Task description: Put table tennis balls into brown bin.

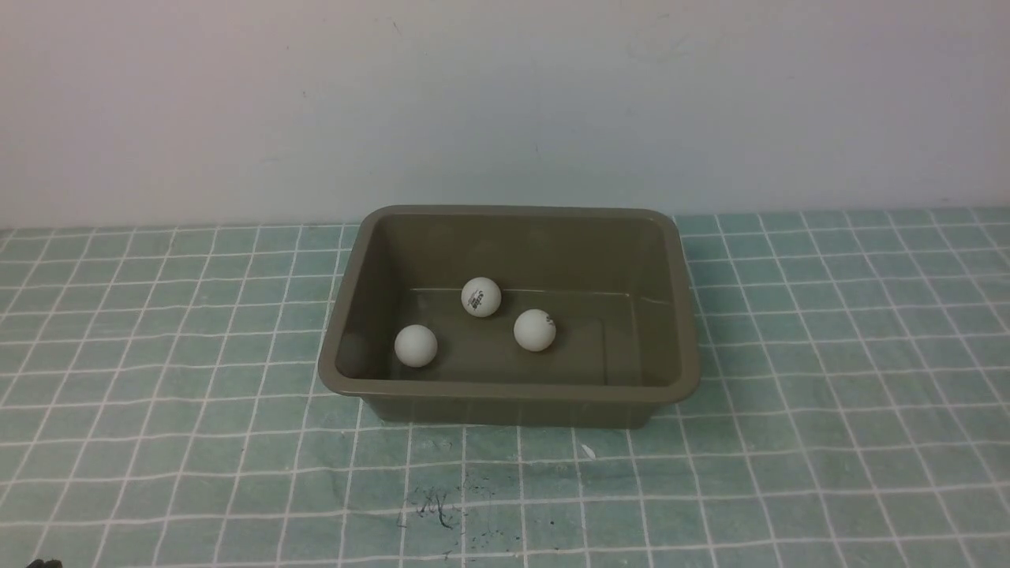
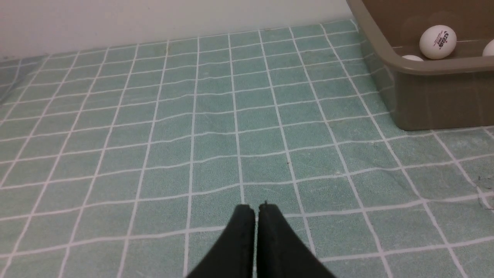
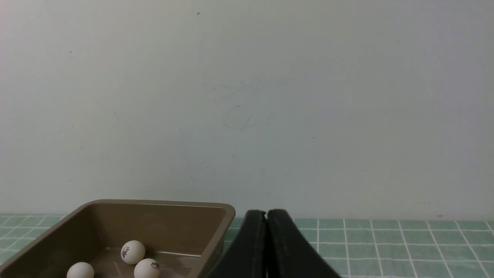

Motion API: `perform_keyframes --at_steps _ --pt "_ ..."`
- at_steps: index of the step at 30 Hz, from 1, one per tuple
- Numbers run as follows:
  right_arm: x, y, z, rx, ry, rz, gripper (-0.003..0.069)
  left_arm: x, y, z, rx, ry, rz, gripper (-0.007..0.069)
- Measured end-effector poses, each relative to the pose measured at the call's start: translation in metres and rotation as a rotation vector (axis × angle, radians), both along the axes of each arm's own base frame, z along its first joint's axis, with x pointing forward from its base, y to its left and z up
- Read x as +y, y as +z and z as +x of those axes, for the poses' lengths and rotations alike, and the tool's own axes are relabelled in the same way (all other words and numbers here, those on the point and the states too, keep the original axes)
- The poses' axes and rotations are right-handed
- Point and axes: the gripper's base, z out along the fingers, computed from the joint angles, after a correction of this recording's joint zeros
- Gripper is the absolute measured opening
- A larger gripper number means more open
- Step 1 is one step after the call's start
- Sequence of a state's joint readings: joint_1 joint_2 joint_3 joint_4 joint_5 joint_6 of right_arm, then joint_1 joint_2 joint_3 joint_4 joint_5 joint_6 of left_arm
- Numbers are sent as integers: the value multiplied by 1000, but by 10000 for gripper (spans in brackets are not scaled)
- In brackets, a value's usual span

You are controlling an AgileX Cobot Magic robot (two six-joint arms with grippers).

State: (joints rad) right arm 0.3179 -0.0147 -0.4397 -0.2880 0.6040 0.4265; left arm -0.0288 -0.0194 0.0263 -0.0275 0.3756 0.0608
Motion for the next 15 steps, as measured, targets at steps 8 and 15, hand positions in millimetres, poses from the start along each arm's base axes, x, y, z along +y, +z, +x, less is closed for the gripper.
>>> perform_keyframes --at_steps 8,15 --pt "0 0 0 0 -1 -1 -13 0 0 0 0 0 0 -5" --pt "5 1 1 -51 49 15 -13 0 0 0 0 0 0 -5"
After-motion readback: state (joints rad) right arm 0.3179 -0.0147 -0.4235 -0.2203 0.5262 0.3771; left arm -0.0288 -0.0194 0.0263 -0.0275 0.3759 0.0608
